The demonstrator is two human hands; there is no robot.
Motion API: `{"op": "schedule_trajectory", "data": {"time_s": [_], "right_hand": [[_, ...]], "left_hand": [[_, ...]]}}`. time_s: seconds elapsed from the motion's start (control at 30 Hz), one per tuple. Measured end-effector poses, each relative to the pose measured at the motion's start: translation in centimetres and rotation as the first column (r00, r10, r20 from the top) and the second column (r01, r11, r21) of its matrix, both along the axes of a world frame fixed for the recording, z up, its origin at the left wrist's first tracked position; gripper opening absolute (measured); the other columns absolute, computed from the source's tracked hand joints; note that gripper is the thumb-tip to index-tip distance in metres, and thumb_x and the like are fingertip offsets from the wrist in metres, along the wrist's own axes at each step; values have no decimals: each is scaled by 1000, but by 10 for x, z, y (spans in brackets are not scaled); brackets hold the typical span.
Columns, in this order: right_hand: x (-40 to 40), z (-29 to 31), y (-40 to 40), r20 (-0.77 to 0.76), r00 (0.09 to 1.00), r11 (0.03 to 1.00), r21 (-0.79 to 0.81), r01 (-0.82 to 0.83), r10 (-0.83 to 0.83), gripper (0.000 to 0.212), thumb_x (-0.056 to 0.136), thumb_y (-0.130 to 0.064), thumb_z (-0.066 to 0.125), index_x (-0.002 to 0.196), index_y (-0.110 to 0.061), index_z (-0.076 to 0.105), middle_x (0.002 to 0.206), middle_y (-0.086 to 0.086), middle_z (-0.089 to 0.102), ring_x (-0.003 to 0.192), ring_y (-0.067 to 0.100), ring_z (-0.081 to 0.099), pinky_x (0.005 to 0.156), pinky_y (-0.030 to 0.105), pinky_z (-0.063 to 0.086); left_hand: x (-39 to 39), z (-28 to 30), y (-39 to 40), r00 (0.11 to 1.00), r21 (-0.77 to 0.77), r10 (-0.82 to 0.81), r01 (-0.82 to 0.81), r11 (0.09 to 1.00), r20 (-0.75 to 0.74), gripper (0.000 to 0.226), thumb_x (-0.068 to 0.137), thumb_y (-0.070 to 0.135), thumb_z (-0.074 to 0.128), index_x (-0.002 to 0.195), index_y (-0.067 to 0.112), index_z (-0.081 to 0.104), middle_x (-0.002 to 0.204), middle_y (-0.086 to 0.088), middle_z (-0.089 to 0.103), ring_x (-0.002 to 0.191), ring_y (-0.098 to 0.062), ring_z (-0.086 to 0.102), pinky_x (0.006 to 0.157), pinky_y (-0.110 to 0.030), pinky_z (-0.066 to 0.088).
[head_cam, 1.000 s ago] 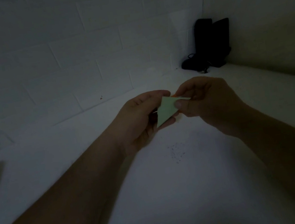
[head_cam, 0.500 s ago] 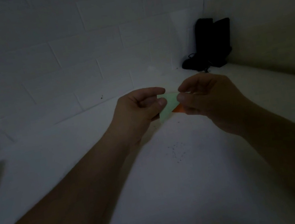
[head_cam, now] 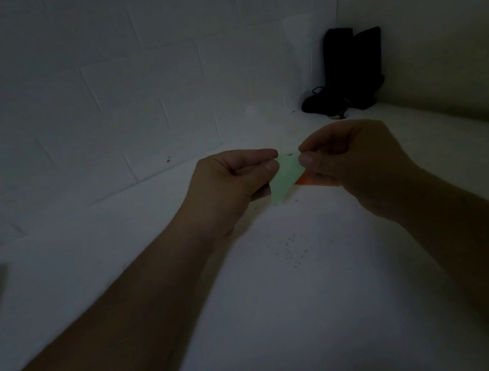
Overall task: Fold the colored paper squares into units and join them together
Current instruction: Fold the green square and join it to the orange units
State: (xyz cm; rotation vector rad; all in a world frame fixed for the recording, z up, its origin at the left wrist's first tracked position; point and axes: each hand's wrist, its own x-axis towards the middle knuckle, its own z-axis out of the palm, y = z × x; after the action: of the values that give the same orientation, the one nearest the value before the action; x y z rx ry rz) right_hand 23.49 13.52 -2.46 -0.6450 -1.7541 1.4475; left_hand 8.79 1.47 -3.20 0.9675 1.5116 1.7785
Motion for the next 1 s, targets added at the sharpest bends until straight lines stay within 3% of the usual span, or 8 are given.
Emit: {"op": "schedule_trajectory", "data": {"time_s": [0.2, 0.37, 0.53, 0.63, 0.87, 1.0], "right_hand": [[0, 1, -2, -33, 998, 997, -56, -47, 46, 16, 87, 9, 67, 83, -7, 71, 84, 13, 74, 83, 25, 76, 71, 29, 61], [0, 1, -2, -2, 999, 997, -60, -46, 46, 15, 91, 2, 66, 93, -12, 71, 94, 18, 72, 88, 27, 75, 73, 33, 62], [-3, 1, -5, -44, 993, 980, -165, -116, 110, 26, 91, 0, 68, 112, -16, 65, 80, 9, 73, 87, 27, 76, 74, 41, 62], [-2, 0, -4, -68, 989, 968, -209, -142, 130, 31, 90, 1, 68, 117, -15, 63, 79, 6, 75, 87, 27, 76, 75, 42, 62], [-3, -1, -3, -64, 993, 981, -161, -108, 99, 29, 90, 1, 68, 116, -12, 63, 86, 9, 75, 89, 23, 76, 75, 38, 63], [-4, -4, -2, -60, 992, 981, -155, -121, 113, 41, 86, 2, 73, 121, -16, 61, 86, 9, 74, 90, 24, 75, 78, 42, 62]], "left_hand": [[-1, 1, 0, 999, -40, 29, -31, 999, -34, 10, 91, 0, 73, 92, 9, 77, 82, -7, 79, 76, -16, 75, 71, -27, 60], [-6, -5, -1, 976, -96, 42, -64, 993, -215, 11, 89, 3, 76, 89, 14, 80, 77, -12, 76, 69, -19, 68, 76, -36, 63], [-4, -1, -3, 992, -90, 5, -17, 996, -128, 11, 91, 1, 74, 92, 10, 78, 78, -9, 77, 69, -17, 70, 70, -25, 61], [-4, -1, -4, 994, -89, -10, 0, 996, -111, 11, 90, 1, 74, 92, 11, 78, 80, -11, 77, 72, -20, 71, 73, -27, 62], [-2, -2, -3, 993, -104, -16, 4, 995, -113, 9, 90, -3, 72, 94, 4, 77, 82, -17, 76, 71, -21, 72, 73, -28, 63], [0, -3, -4, 994, -113, -36, 24, 993, -103, 8, 91, -5, 70, 98, -2, 74, 91, -27, 75, 71, -21, 72, 72, -28, 62]]}}
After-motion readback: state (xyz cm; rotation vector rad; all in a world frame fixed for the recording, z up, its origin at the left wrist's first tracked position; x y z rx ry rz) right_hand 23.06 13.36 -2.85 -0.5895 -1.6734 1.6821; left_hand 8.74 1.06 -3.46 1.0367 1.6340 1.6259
